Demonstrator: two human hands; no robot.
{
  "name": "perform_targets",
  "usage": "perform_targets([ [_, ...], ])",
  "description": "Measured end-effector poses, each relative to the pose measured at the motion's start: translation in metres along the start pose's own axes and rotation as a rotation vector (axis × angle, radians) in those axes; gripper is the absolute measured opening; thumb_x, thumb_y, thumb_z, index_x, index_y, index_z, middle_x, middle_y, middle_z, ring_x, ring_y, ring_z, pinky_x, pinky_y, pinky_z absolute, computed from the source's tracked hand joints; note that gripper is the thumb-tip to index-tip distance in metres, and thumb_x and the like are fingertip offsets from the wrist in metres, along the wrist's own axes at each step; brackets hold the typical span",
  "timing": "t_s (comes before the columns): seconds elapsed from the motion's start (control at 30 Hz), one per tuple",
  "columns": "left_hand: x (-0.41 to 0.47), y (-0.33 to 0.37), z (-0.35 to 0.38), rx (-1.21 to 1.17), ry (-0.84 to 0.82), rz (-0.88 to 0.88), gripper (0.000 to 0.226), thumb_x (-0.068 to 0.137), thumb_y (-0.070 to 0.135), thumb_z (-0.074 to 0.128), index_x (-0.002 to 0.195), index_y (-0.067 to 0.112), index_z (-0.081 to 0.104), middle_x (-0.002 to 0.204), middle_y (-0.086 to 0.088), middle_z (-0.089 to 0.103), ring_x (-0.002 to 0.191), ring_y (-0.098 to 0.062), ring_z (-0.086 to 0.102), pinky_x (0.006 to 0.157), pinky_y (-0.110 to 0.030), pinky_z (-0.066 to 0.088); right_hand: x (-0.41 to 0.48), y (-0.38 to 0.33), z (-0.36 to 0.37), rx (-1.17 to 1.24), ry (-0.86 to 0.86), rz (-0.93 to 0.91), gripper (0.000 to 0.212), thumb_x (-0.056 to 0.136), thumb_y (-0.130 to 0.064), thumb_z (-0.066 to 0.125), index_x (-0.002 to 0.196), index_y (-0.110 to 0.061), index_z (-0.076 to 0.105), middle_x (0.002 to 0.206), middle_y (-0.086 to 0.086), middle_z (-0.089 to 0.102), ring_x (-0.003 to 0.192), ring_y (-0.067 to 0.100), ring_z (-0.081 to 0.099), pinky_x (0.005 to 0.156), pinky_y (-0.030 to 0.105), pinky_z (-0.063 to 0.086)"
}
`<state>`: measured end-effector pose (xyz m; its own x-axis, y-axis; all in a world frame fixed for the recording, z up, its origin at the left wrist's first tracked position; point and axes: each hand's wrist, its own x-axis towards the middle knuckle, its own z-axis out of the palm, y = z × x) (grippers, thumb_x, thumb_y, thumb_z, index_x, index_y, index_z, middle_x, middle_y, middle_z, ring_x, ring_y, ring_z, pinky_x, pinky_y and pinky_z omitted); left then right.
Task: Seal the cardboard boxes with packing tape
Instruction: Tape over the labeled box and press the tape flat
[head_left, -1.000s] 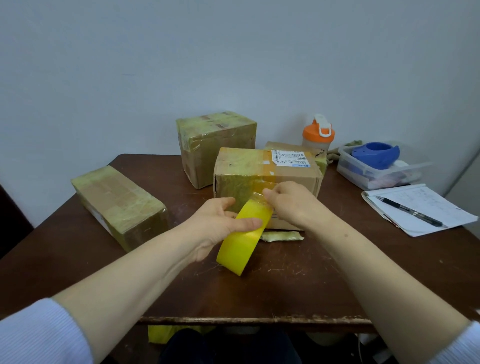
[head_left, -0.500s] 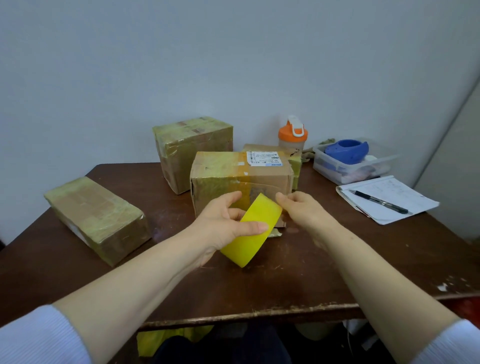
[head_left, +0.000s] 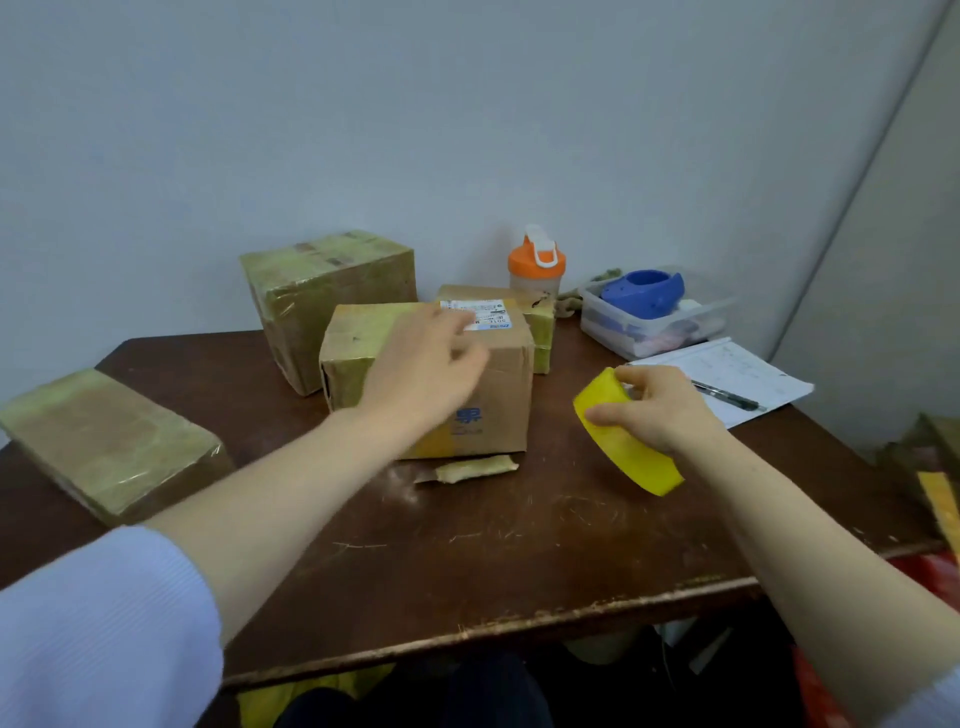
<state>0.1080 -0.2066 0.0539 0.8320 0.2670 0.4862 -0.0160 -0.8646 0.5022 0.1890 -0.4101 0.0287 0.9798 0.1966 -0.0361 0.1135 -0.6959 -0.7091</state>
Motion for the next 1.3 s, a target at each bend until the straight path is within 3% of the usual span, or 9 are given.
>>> perform_targets([
  [0.1,0.02,-0.038,-0.009,0.443,-0.181,-0.045,0.074,0.092,0.061,0.03,0.148,0.012,0.025,0.155,-0.006,0.025,0.143,-0.022,0.02,0.114,-0.037,0.015,0.009,0.007,0.008,-0.453,-0.042,-0.085,0.052,0.082,-0.031,0.067,0.127,-0.014,0.049,0.126,0.011,0.056,0.112,0.03,0.053,0.089,0.039,0.045],
  [0.2,0.024,-0.062,-0.011,0.592,-0.351,-0.103,0.094,0.083,0.075,0.011,0.151,0.011,0.01,0.159,-0.006,0.009,0.146,-0.021,0.008,0.119,-0.042,0.006,0.013,0.016,0.026,-0.715,-0.088,-0.162,0.044,0.086,-0.03,0.058,0.127,-0.017,0.049,0.126,0.007,0.056,0.114,0.027,0.054,0.09,0.037,0.047],
  [0.33,0.032,-0.067,-0.012,0.561,-0.322,-0.106,0.086,0.088,0.069,0.003,0.13,0.011,0.051,0.138,-0.012,0.049,0.129,-0.031,0.041,0.102,-0.044,0.035,0.017,-0.003,0.031,-0.887,-0.083,-0.229,0.019,0.088,-0.027,0.051,0.104,-0.018,0.055,0.11,0.006,0.059,0.105,0.026,0.057,0.078,0.032,0.046],
  [0.4,0.048,-0.065,-0.018,0.524,-0.181,-0.093,0.067,0.095,0.056,0.009,0.092,0.014,0.062,0.103,-0.01,0.065,0.098,-0.031,0.058,0.076,-0.039,0.042,0.025,-0.033,0.032,-0.803,0.192,-0.353,0.021,0.087,-0.027,0.048,0.098,-0.015,0.059,0.103,0.008,0.059,0.099,0.028,0.057,0.075,0.035,0.04],
  [0.47,0.068,-0.072,-0.016,0.539,-0.183,-0.068,0.055,0.099,0.045,0.016,0.107,0.012,0.06,0.12,-0.014,0.06,0.108,-0.031,0.054,0.084,-0.041,0.042,0.038,-0.072,0.038,-0.581,0.414,-0.512,0.027,0.087,-0.024,0.045,0.105,-0.013,0.062,0.108,0.008,0.06,0.1,0.029,0.056,0.078,0.038,0.042],
  [0.53,0.08,-0.08,-0.006,0.581,-0.367,-0.082,0.062,0.1,0.046,0.013,0.146,0.007,0.026,0.155,-0.012,0.023,0.142,-0.026,0.023,0.113,-0.042,0.019,0.053,-0.107,0.052,-0.467,0.327,-0.606,0.034,0.094,-0.024,0.04,0.122,-0.013,0.055,0.124,0.008,0.055,0.115,0.027,0.048,0.09,0.04,0.039],
  [0.63,0.085,-0.095,0.011,0.559,-0.51,-0.126,0.068,0.098,0.053,0.008,0.151,0.011,-0.001,0.159,-0.006,-0.006,0.146,-0.019,-0.003,0.116,-0.036,0.001,0.077,-0.129,0.084,-0.562,0.017,-0.549,0.052,0.101,-0.038,0.024,0.143,-0.009,0.033,0.152,0.009,0.03,0.141,0.024,0.024,0.113,0.042,0.02],
  [0.8,0.097,-0.102,0.013,0.482,-0.581,-0.186,0.066,0.098,0.049,0.008,0.151,0.011,-0.004,0.159,-0.005,-0.011,0.146,-0.018,-0.007,0.116,-0.034,-0.002,0.096,-0.126,0.098,-0.669,-0.181,-0.465,0.06,0.1,-0.044,0.01,0.151,-0.012,0.009,0.16,0.004,0.004,0.147,0.018,0.003,0.117,0.047,0.004],
  [1.3,0.037,-0.098,-0.018,0.454,-0.516,0.116,0.068,0.094,0.055,0.006,0.152,0.018,0.003,0.159,0.002,-0.002,0.145,-0.008,-0.002,0.118,-0.027,-0.001,0.09,-0.123,0.095,-0.679,-0.162,-0.468,0.056,0.101,-0.035,0.01,0.152,-0.013,0.006,0.16,0.002,0.001,0.147,0.015,0.0,0.119,0.043,0.003],
])
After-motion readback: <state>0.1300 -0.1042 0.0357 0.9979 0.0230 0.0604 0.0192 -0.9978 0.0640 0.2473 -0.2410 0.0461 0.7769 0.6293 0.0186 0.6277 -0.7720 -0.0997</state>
